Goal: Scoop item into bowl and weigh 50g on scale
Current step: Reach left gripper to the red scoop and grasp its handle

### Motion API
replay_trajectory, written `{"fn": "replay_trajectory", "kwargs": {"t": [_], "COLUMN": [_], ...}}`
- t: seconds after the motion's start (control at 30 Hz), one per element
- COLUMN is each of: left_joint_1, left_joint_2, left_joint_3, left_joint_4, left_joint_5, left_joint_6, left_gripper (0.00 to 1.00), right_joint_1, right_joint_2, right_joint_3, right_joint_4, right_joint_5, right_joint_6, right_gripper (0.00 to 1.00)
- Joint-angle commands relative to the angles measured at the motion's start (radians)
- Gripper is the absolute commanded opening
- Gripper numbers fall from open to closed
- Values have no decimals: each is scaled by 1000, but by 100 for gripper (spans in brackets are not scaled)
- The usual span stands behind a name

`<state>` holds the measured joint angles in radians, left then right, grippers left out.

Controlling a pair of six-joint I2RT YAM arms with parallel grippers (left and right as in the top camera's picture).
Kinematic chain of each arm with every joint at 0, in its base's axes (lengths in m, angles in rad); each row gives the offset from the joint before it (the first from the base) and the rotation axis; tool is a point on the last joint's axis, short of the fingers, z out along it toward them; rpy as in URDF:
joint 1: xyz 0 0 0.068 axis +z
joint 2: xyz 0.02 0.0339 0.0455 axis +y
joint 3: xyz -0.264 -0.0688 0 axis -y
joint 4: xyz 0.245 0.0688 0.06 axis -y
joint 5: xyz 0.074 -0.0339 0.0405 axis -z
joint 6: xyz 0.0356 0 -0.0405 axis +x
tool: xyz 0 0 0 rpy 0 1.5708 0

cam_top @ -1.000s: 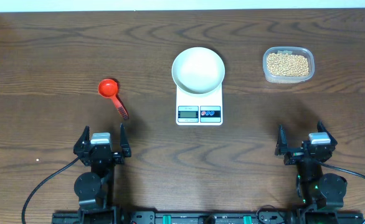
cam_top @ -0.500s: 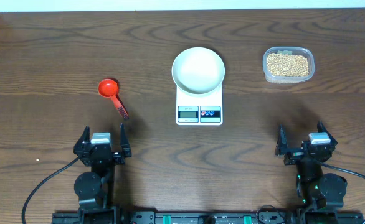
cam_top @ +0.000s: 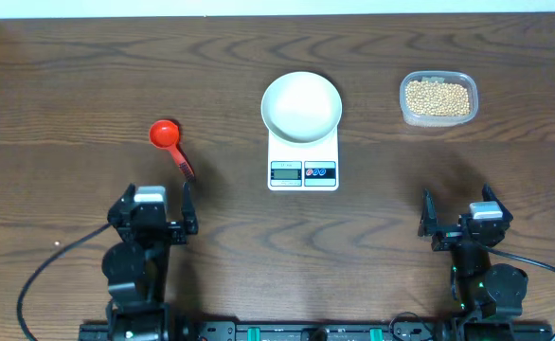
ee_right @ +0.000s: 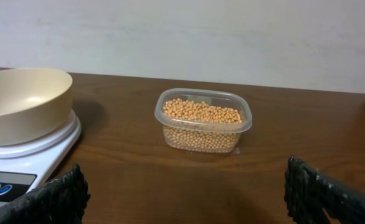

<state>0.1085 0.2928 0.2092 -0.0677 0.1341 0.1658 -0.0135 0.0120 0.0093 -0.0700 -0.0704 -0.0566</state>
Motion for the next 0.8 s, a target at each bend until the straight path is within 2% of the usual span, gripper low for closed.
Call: {"fn": "replay_trajectory", "kwargs": {"t": [0.0,0.3,0.47,0.57,0.63,0.67,0.77], "left_joint_1": [-2,-1,39,99,126,155,179], "left_joint_2": [100,500,787,1029,1123,1209,1290], "left_joint_3": [89,385,682,967,1087,1202,1297], "left_joint_4": [0,-113,-338,-592,-707,-809,-859], "left_joint_5": [73,217,330,399,460,517,533], "left_joint_6": [17,42,65,75,129,159,149], "left_gripper": [93,93,93,93,93,93,93], "right_joint_1": [6,6,6,6,6,6,6], "right_joint_2": [-5,-5,-5,-5,-5,-5,-5], "right_joint_3": [-4,-4,-4,-4,-4,-4,-4], "right_joint_4": [-1,-1,-1,-1,-1,-1,-1], "right_joint_5": [9,9,9,9,9,9,9], "right_joint_6": [-5,-5,-5,-5,-4,-5,-5], "right_gripper": [99,99,99,99,99,99,99]}}
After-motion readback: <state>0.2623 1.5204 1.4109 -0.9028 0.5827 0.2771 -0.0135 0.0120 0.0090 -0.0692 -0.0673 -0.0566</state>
